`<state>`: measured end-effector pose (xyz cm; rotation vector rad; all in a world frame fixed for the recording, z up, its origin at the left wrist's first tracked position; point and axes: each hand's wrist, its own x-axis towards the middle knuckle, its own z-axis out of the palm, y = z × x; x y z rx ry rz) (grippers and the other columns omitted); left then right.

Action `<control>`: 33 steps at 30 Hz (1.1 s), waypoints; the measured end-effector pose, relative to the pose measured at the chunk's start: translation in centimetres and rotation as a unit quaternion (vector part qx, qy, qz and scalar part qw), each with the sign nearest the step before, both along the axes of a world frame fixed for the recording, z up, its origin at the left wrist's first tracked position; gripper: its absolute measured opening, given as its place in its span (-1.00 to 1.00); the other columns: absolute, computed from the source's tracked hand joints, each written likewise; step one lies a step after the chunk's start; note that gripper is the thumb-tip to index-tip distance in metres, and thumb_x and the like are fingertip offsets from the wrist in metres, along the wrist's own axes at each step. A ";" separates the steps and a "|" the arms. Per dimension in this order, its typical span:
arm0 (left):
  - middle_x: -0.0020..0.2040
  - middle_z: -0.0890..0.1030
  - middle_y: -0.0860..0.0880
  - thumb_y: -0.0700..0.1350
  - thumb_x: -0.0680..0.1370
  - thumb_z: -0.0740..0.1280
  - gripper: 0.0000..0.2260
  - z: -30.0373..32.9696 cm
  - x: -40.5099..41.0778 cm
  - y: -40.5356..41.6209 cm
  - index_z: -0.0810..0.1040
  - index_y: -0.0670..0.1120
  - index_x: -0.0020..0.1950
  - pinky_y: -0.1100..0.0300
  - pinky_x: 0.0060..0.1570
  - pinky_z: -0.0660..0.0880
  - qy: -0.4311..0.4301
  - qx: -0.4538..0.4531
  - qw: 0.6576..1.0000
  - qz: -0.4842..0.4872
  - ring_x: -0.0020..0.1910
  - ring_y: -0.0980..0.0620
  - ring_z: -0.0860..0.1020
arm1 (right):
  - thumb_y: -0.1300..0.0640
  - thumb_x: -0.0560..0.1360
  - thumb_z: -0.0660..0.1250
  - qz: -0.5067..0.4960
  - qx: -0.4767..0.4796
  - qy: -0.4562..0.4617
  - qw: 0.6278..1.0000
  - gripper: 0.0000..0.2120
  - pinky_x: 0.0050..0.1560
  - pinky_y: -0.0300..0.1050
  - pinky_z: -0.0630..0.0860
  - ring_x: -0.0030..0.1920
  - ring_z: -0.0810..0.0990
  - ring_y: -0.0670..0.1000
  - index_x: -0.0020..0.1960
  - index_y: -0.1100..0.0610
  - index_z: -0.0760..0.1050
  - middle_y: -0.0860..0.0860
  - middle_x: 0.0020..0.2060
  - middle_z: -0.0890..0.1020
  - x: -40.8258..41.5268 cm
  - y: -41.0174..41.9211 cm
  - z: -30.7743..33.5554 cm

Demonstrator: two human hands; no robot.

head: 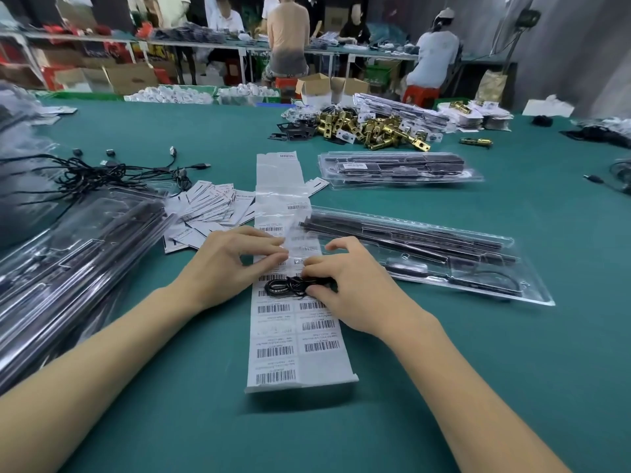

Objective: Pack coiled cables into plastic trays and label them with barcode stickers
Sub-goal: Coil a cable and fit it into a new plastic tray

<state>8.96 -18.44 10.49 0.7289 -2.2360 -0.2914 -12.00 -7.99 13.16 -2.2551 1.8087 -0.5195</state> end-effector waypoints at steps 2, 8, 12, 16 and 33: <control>0.10 0.70 0.09 0.07 0.53 0.38 -0.79 0.0 0.1 0.0 0.73 0.09 0.08 0.22 0.01 0.55 -0.017 0.008 1.000 -0.003 0.11 0.25 0.60 | -0.01 0.61 0.31 0.005 -0.001 0.006 1.000 -0.75 0.43 0.14 0.23 0.40 0.19 -0.02 0.26 -0.07 0.60 -0.24 0.30 0.56 -0.1 0.1 0.0; 0.21 0.59 0.04 0.13 0.64 0.21 -0.65 0.1 -0.2 0.3 0.59 0.05 0.35 0.10 0.13 0.49 -0.146 -0.047 0.988 -0.010 0.13 0.02 0.53 | -0.03 0.61 0.31 -0.001 -0.009 0.007 1.000 -0.75 0.48 0.20 0.14 0.43 0.16 -0.06 0.27 -0.10 0.60 -0.26 0.32 0.53 -0.2 0.1 -0.2; 0.24 0.57 0.10 0.12 0.65 0.15 -0.65 0.3 -0.1 0.2 0.61 0.08 0.30 0.11 0.16 0.44 -0.157 -0.029 0.987 -0.019 0.16 0.05 0.50 | -0.04 0.62 0.29 0.008 -0.026 0.025 0.999 -0.77 0.47 0.17 0.16 0.43 0.19 -0.04 0.23 -0.10 0.61 -0.27 0.27 0.55 -0.4 0.2 -0.3; 0.19 0.60 0.21 0.04 0.66 0.22 -0.76 0.3 -0.2 0.2 0.58 0.13 0.28 0.04 0.18 0.45 -0.148 0.013 0.989 -0.007 0.15 0.12 0.48 | -0.02 0.61 0.31 0.004 -0.080 0.045 0.996 -0.77 0.45 0.16 0.20 0.40 0.30 -0.02 0.22 -0.05 0.63 -0.23 0.18 0.60 -0.4 0.5 -0.3; 0.12 0.69 0.03 0.05 0.56 0.40 -0.71 1.3 -2.3 2.4 0.65 0.04 0.26 0.05 -0.07 0.62 -0.080 -0.071 0.994 -0.011 0.02 0.01 0.67 | -0.04 0.66 0.20 -0.164 -0.208 0.216 0.940 -0.78 -0.07 -0.02 0.30 -0.05 0.47 0.08 0.02 -0.10 0.62 -0.03 -0.16 0.52 0.2 1.2 -0.4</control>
